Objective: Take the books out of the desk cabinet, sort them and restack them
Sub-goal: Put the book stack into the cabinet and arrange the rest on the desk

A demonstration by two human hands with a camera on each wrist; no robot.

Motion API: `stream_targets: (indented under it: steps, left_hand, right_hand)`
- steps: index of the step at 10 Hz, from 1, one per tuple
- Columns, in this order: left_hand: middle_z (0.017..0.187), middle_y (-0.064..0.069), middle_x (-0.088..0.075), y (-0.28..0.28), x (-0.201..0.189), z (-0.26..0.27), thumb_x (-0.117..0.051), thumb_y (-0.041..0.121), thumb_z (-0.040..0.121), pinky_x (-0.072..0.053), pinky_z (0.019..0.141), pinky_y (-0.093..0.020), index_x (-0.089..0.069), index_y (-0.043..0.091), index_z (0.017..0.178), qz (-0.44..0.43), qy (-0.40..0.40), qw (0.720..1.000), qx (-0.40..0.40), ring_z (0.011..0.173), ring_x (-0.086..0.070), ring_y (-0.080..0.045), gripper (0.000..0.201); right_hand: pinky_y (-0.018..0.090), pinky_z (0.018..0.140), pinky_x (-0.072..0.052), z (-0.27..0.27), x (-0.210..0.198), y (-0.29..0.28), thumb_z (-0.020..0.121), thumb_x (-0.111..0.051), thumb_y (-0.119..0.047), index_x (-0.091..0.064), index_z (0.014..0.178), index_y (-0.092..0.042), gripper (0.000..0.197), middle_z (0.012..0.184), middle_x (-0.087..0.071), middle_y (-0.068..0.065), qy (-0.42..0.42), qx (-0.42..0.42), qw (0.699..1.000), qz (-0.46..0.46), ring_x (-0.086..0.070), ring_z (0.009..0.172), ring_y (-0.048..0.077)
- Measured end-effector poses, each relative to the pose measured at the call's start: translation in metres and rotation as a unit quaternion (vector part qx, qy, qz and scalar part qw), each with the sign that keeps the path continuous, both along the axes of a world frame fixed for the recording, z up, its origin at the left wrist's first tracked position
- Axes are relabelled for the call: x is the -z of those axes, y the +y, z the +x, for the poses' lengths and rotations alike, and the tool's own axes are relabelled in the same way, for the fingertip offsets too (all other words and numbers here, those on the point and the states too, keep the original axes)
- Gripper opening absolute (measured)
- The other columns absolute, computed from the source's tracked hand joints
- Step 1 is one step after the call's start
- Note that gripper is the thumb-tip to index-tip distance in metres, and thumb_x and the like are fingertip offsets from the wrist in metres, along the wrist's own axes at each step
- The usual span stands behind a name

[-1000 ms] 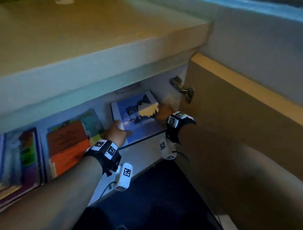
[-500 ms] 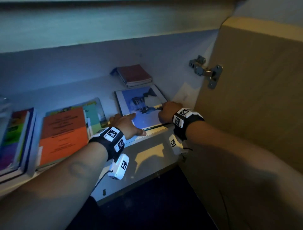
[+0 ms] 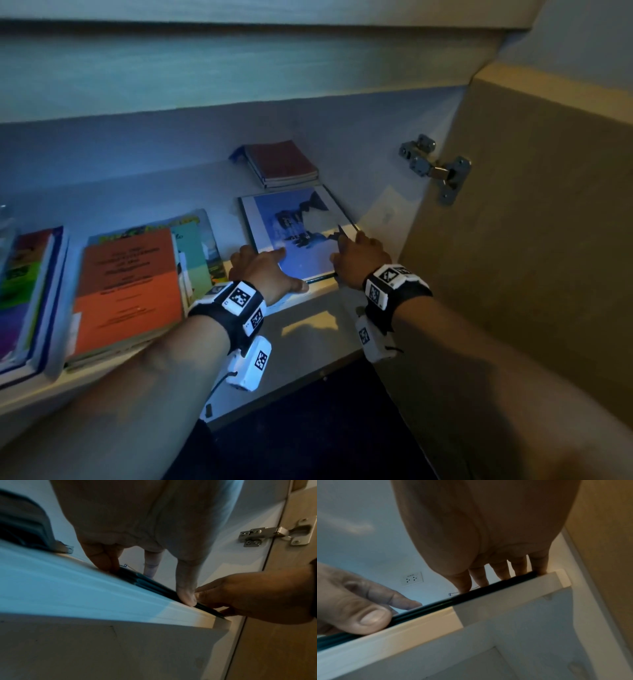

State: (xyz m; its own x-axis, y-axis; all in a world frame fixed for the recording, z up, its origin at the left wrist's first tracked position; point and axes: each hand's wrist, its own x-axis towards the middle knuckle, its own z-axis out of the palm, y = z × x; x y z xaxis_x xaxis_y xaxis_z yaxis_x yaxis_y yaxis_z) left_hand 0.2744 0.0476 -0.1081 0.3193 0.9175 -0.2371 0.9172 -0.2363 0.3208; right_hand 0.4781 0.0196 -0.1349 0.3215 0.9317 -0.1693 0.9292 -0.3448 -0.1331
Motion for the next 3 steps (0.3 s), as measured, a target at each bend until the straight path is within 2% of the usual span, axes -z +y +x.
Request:
stream_targets:
  steps: [1,2,3]
  left_hand:
    - [0.150,-0.018,-0.028,0.001,0.002,-0.002,-0.064,0.079,0.066,-0.032,0.111,-0.046,-0.027,0.041,0.152,-0.009,0.010,1.000,0.012,0.139,-0.024,-0.041,0.102]
    - [0.152,-0.018,-0.028,0.004,-0.010,-0.008,-0.064,0.075,0.066,-0.034,0.112,-0.043,-0.024,0.039,0.153,-0.058,-0.014,0.998,0.018,0.141,-0.025,-0.040,0.103]
    - [0.149,-0.015,-0.040,-0.010,-0.035,-0.033,-0.062,0.069,0.070,-0.041,0.103,-0.034,-0.031,0.035,0.151,-0.135,-0.040,0.990,0.019,0.141,-0.033,-0.034,0.093]
  right_hand:
    - [0.053,0.109,-0.041,-0.006,-0.008,-0.007,0.093,-0.050,-0.042,-0.039,0.150,-0.028,0.060,0.148,-0.044,0.014,0.014,0.011,0.999,0.035,-0.040,0.134,0.042]
    - [0.045,0.104,-0.044,-0.023,-0.020,-0.023,0.086,-0.050,-0.042,-0.060,0.129,-0.022,0.048,0.144,-0.048,0.014,0.027,-0.034,0.997,0.071,-0.048,0.130,0.040]
    - [0.045,0.102,-0.049,-0.036,-0.041,-0.046,0.091,-0.053,-0.033,-0.066,0.127,-0.010,0.044,0.135,-0.059,0.022,0.136,-0.078,0.985,0.067,-0.060,0.119,0.044]
